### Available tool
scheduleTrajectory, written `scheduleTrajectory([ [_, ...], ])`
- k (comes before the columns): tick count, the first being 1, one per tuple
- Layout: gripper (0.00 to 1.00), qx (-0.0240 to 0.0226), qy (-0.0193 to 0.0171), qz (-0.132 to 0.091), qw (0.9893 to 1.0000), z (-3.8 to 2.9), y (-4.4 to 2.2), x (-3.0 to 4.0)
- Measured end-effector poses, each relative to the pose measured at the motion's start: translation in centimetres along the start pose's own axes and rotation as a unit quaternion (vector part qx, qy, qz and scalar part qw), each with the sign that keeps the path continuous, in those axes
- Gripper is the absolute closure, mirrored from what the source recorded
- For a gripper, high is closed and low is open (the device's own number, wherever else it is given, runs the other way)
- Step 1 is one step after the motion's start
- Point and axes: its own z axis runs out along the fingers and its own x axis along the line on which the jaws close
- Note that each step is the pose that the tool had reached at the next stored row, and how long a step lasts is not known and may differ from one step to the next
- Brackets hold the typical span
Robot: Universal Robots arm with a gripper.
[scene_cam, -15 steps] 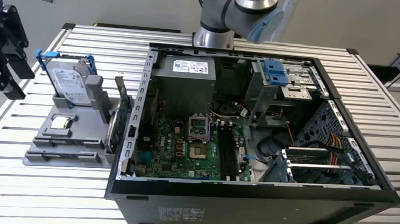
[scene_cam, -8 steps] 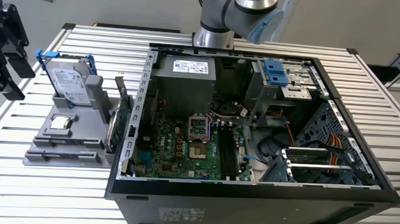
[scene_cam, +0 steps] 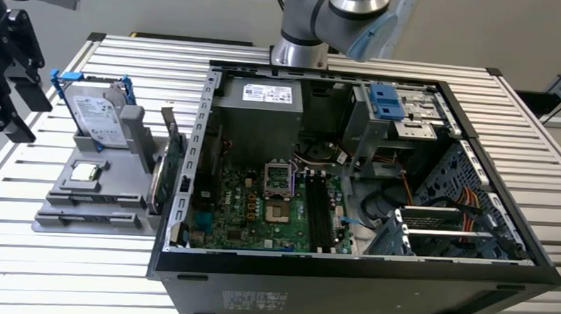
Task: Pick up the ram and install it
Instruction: 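Pick up the ram and move it above insertion slot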
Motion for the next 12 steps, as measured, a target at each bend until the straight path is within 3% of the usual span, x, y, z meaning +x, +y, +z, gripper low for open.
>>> scheduleTrajectory([
  [12, 0.00, 0.0002, 0.0005, 0.004, 1.0000, 0.39, 0.00, 0.02],
])
